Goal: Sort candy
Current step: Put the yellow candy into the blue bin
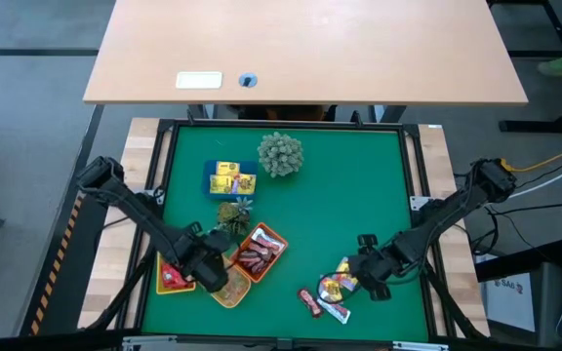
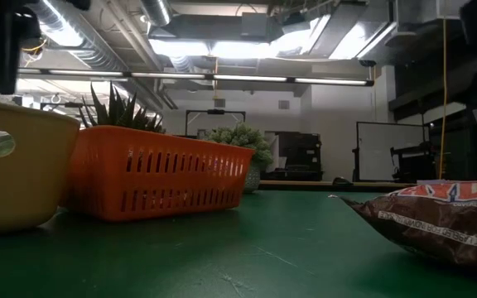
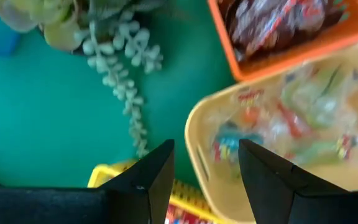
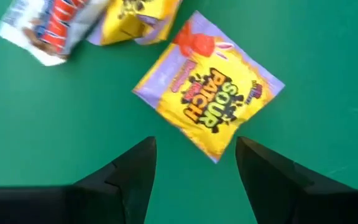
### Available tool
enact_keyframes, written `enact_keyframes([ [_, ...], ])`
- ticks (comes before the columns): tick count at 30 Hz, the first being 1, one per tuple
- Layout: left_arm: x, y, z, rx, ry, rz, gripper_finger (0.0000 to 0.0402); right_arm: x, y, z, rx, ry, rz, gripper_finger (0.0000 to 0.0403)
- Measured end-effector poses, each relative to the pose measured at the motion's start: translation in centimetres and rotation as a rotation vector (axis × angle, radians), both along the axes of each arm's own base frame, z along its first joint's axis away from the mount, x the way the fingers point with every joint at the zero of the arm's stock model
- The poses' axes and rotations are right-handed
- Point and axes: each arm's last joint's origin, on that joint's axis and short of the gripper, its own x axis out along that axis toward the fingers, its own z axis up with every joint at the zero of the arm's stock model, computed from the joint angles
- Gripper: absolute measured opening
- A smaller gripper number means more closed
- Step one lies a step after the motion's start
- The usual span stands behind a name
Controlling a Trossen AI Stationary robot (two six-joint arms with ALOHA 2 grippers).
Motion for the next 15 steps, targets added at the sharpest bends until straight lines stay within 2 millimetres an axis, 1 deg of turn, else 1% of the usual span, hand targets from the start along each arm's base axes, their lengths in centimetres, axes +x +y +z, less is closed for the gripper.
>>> enact_keyframes([
  [3,0.7,0.3,0.0,-0.012,-0.033,-0.001,0.0163,-0.3,-0.2,-1.0,-0.031,-0.022,-0.007,0.0221],
  [10,2.5,0.4,0.2,-0.066,-0.148,-0.103,0.0163,-1.0,-0.9,-3.1,-0.038,-0.028,-0.013,0.0221],
  [15,3.6,0.5,0.5,-0.088,-0.226,-0.170,0.0163,-1.1,-1.0,-3.9,-0.016,-0.054,-0.012,0.0221],
])
